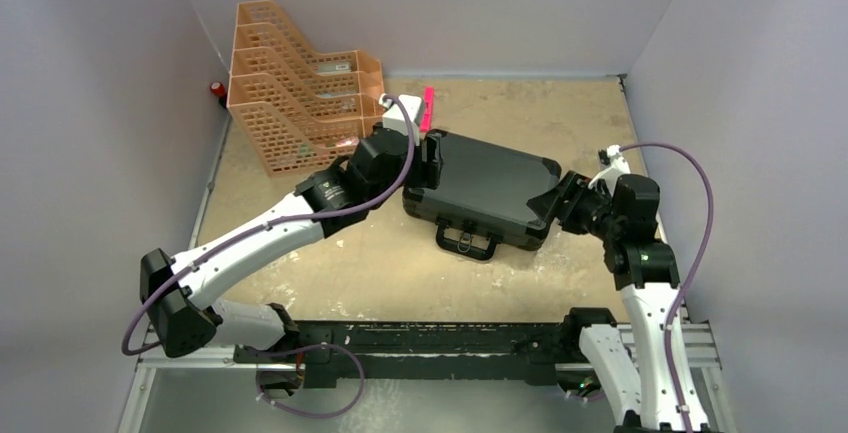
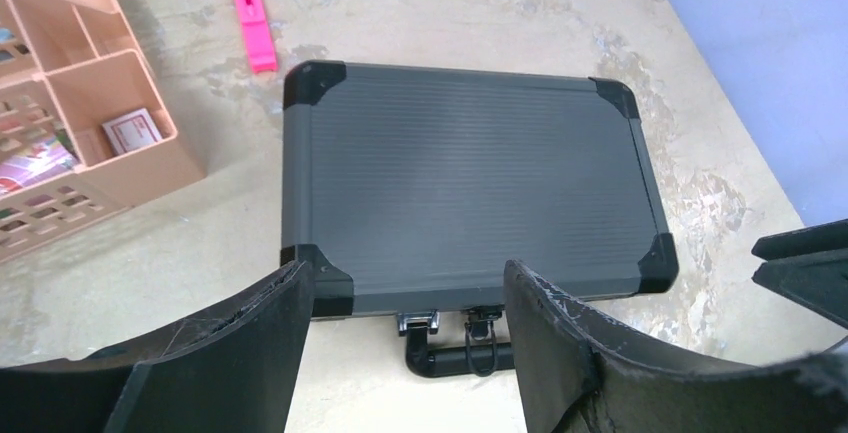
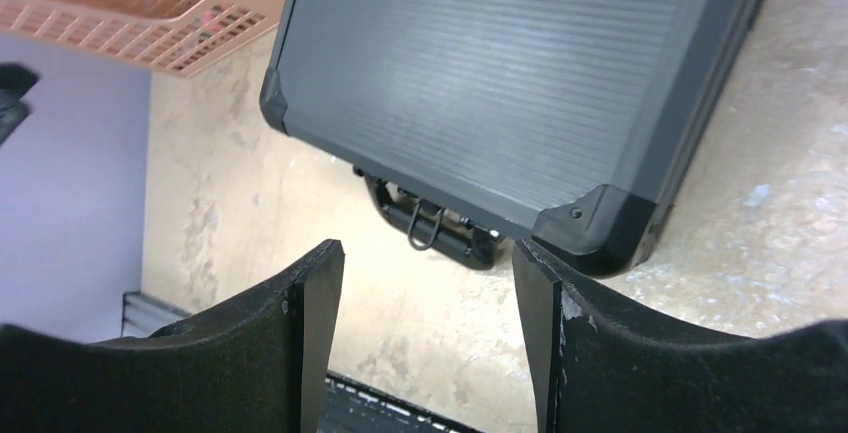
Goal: Pack up texas hold em set
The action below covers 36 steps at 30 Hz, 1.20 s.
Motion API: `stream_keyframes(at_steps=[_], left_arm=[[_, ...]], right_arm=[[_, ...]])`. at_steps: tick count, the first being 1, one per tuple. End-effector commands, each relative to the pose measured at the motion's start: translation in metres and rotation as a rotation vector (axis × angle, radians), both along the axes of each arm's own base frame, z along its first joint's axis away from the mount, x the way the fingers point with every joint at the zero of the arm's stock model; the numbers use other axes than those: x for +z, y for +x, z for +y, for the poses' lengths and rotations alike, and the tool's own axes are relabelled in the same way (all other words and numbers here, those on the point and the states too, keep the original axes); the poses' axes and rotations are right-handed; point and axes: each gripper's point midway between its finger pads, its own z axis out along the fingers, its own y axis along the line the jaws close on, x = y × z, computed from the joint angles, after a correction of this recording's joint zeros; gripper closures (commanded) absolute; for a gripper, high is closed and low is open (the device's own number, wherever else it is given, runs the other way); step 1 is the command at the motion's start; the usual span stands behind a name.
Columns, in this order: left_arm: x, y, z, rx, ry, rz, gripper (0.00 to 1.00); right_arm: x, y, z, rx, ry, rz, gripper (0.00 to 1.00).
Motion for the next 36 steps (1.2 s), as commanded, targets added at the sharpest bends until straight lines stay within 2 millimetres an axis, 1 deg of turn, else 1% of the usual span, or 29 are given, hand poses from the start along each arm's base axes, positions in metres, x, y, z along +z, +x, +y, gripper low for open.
stream_keyframes(at_steps=[1,2,4,8,10,12,13,15,16,17,20,22,26,29,33,35,36], left_arm=[[0.003,0.004,-0.024,-0.033,-0.070,0.026,0.32],[-0.005,0.006,-0.029,-0.037,-0.062,0.043,0.32],[-0.018,0.010,-0.037,-0.039,-0.057,0.078,0.32],[-0.041,0.018,-0.051,-0.021,-0.059,0.167,0.34],[-0.055,0.025,-0.052,-0.002,-0.068,0.199,0.35],[-0.073,0.034,-0.047,0.012,-0.081,0.246,0.35],[-0.083,0.041,-0.042,0.022,-0.097,0.277,0.36],[-0.102,0.048,-0.034,0.022,-0.133,0.340,0.38],[-0.112,0.050,-0.030,0.027,-0.137,0.364,0.39],[-0.121,0.053,-0.023,0.048,-0.126,0.381,0.40],[-0.146,0.060,0.009,0.177,-0.012,0.397,0.41],[-0.157,0.061,0.023,0.214,0.033,0.398,0.40],[-0.184,0.054,0.032,0.214,0.091,0.443,0.39],[-0.202,0.048,0.044,0.238,0.163,0.479,0.40],[-0.217,0.041,0.051,0.244,0.200,0.501,0.51],[-0.222,0.039,0.053,0.239,0.210,0.510,0.56],[-0.224,0.037,0.053,0.237,0.216,0.515,0.57]], right_arm=[[0.015,0.002,0.012,0.088,0.017,-0.053,0.37],[0.013,0.007,0.004,0.039,-0.002,-0.048,0.41],[0.011,0.016,-0.002,0.004,-0.020,-0.059,0.43],[0.010,0.029,0.002,0.012,0.001,-0.077,0.44],[0.003,0.033,0.005,0.023,-0.001,-0.067,0.44],[-0.004,0.037,0.010,0.033,-0.010,-0.058,0.44],[-0.006,0.038,0.014,0.038,-0.017,-0.055,0.44],[-0.012,0.039,0.030,0.060,-0.029,-0.051,0.43],[-0.017,0.035,0.045,0.100,-0.032,-0.045,0.42],[-0.021,0.034,0.055,0.117,-0.038,-0.041,0.41],[-0.035,0.028,0.080,0.147,-0.054,-0.037,0.38],[-0.044,0.024,0.095,0.182,-0.048,-0.035,0.36],[-0.066,0.014,0.118,0.250,-0.068,-0.001,0.31],[-0.077,0.008,0.135,0.274,-0.081,0.001,0.31],[-0.091,-0.006,0.159,0.297,-0.080,-0.003,0.31],[-0.102,-0.013,0.168,0.300,-0.095,0.021,0.30],[-0.111,-0.016,0.170,0.294,-0.113,0.043,0.31]])
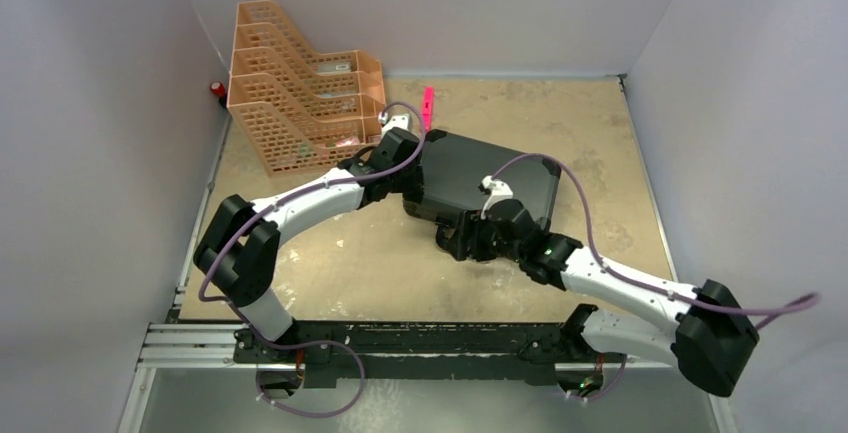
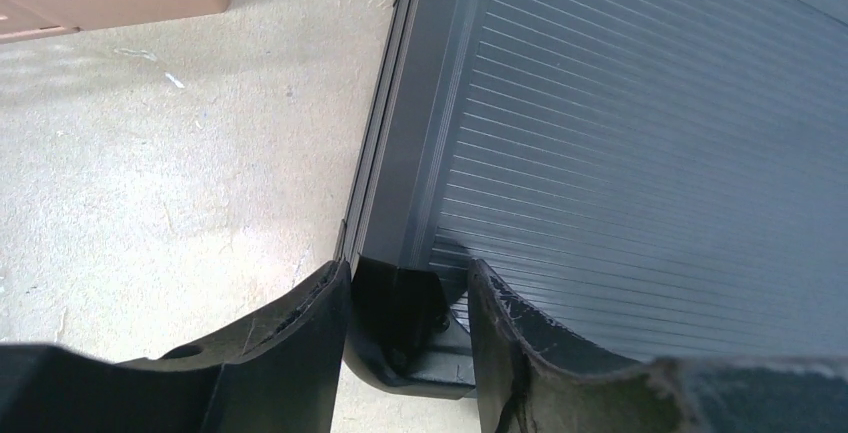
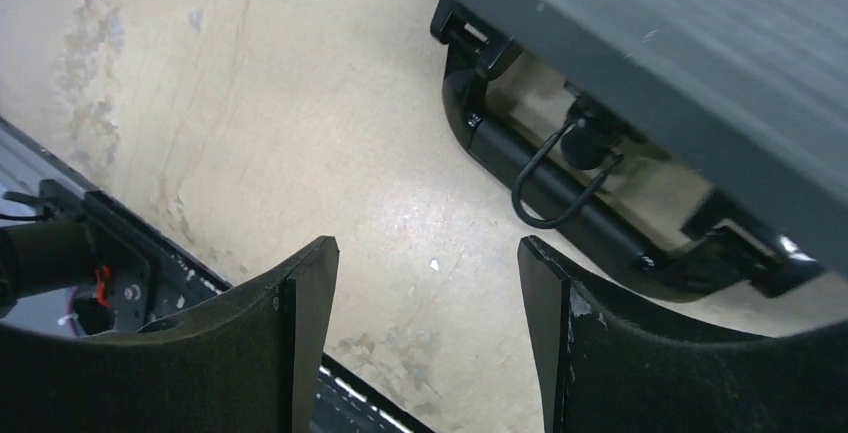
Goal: Pack up texas hold em set
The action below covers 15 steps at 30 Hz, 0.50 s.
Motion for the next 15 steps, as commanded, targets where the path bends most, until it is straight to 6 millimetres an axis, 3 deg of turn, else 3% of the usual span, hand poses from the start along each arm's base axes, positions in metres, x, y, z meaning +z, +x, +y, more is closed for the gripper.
stream_keyframes(at_steps=[1,8,15], left_arm=[[-0.048,-0.022,0.030,0.003,0.158,0.114,0.57],[-0.053,-0.023,0.029,-0.012,0.164,0.127,0.57],[-0.052,-0.024,0.029,-0.015,0.161,0.125,0.57]], right_arm=[[-0.010,0.004,0.017,-0.083,-0.004,-0.018,0.31],[-0.049,-0.018,0.025,-0.150,-0.120,0.069,0.31],[-0.056,-0.014,0.020,-0.250,-0.118,0.078,0.31]])
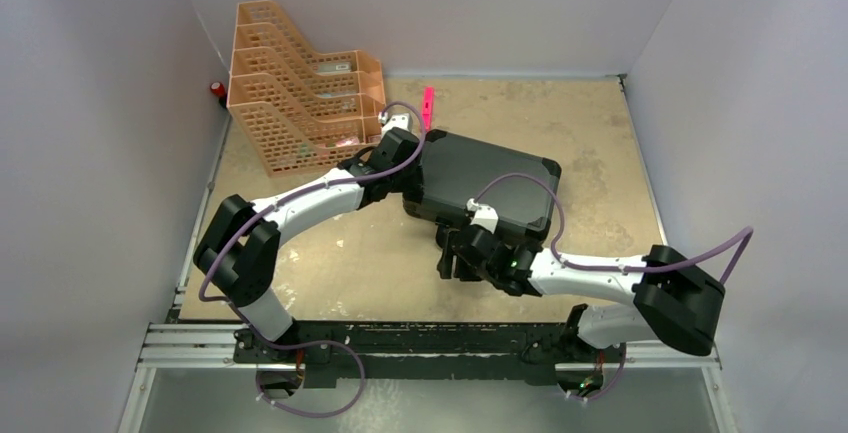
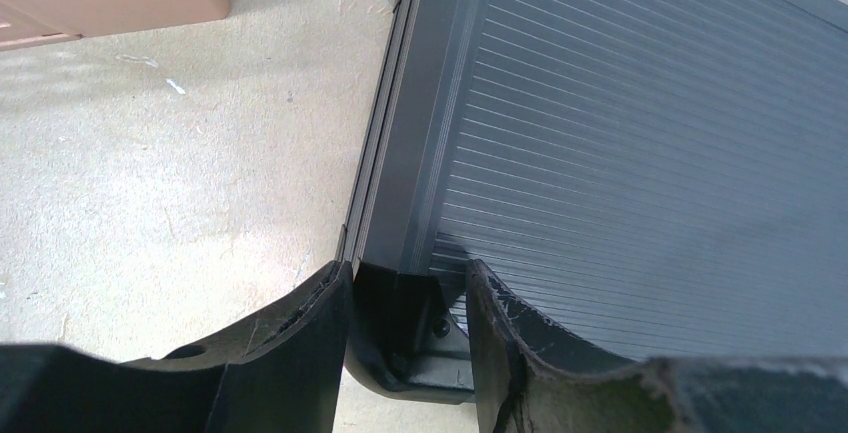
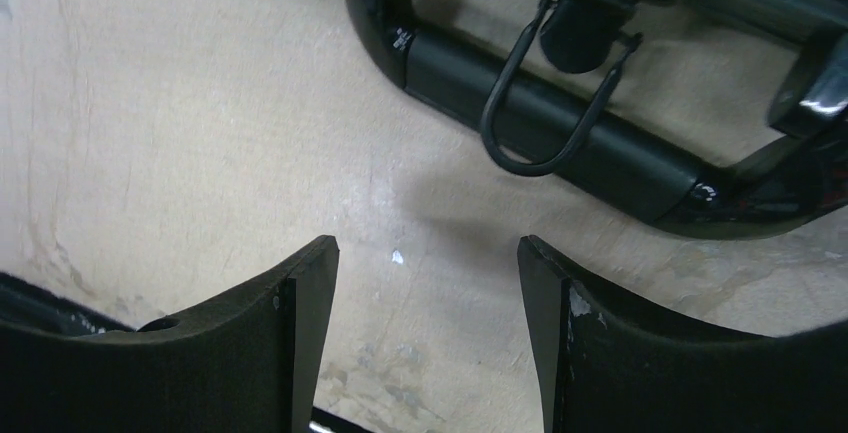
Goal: Pack up texas hold em set
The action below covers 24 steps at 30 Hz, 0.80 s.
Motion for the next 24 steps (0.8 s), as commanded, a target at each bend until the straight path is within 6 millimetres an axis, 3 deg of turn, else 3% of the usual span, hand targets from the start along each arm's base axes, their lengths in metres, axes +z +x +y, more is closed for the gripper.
stream_keyframes(at_steps=[1,16,24], left_arm=[[-0.051,-0.025,0.028,-0.016,0.160,0.137,0.57],[-0.052,-0.024,0.029,-0.010,0.165,0.138,0.57],[-0.053,-0.024,0.031,-0.011,0.175,0.135,0.57]], right_arm=[[0.011,0.018,0.001,-0.125,0.028,-0.048,0.31],[0.020,0.045,0.007,-0.152,-0.017,-0.131,0.32],[0.052,0.062,-0.004,-0.188,-0.011,-0.202,0.32]])
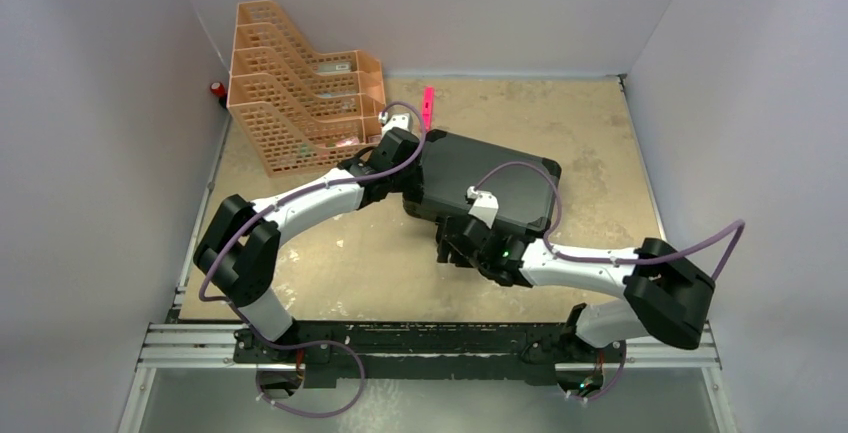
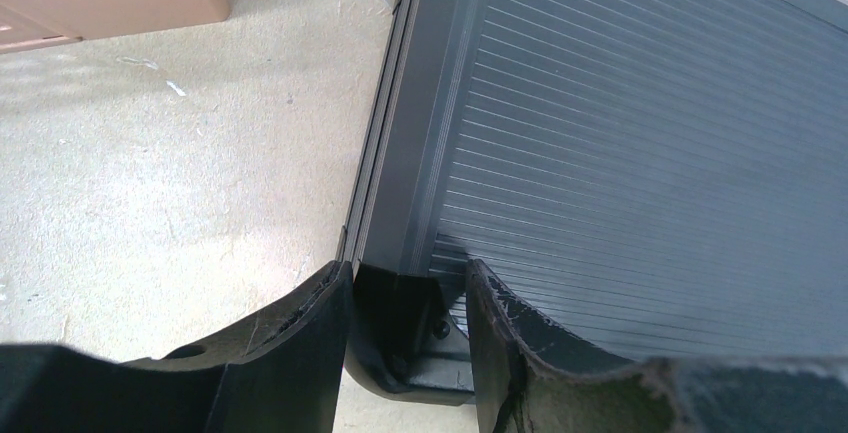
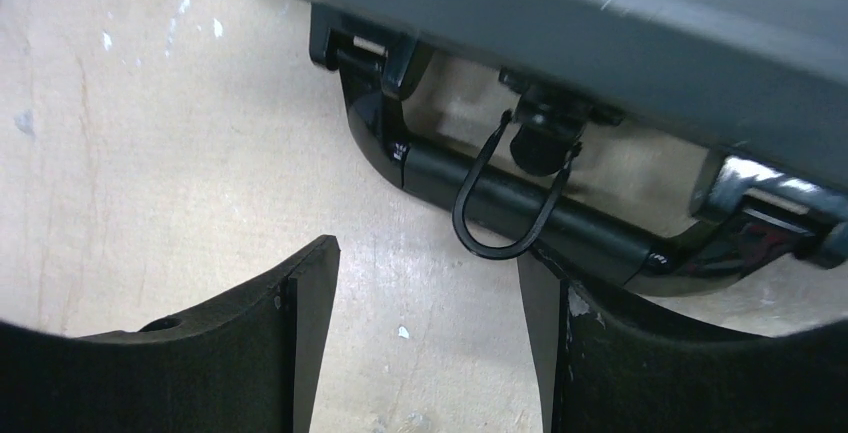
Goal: Pack up texas hold em set
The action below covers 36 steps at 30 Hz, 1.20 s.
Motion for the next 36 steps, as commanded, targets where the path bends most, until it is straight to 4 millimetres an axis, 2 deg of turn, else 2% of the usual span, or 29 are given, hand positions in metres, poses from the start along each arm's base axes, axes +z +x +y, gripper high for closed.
stream_keyframes(at_steps=[1,10,18,24,26,30,36], left_arm=[[-0.054,-0.025,0.031,-0.009,0.177,0.140,0.57],[-0.062,-0.025,0.030,-0.015,0.185,0.155,0.57],[-0.063,-0.025,0.030,-0.015,0.183,0.158,0.57],[-0.061,-0.026,0.031,-0.015,0.182,0.154,0.57],[-0.061,-0.026,0.031,-0.014,0.182,0.154,0.56],[-0.064,-0.026,0.030,-0.015,0.180,0.159,0.56],[-0.066,-0.026,0.028,-0.018,0.174,0.165,0.58]], right_arm=[[0.044,0.028,-0.004,-0.058,0.037,-0.124,0.32],[0.052,0.054,-0.034,-0.117,0.009,-0.171,0.32],[0.064,0.067,-0.030,-0.112,0.036,-0.203,0.33],[0.060,0.044,-0.019,0.022,0.081,-0.148,0.33],[0.055,0.030,-0.013,0.103,0.111,-0.120,0.32],[0.044,0.006,-0.012,0.143,0.160,-0.058,0.30],[0.024,-0.008,-0.004,0.185,0.164,0.013,0.30]])
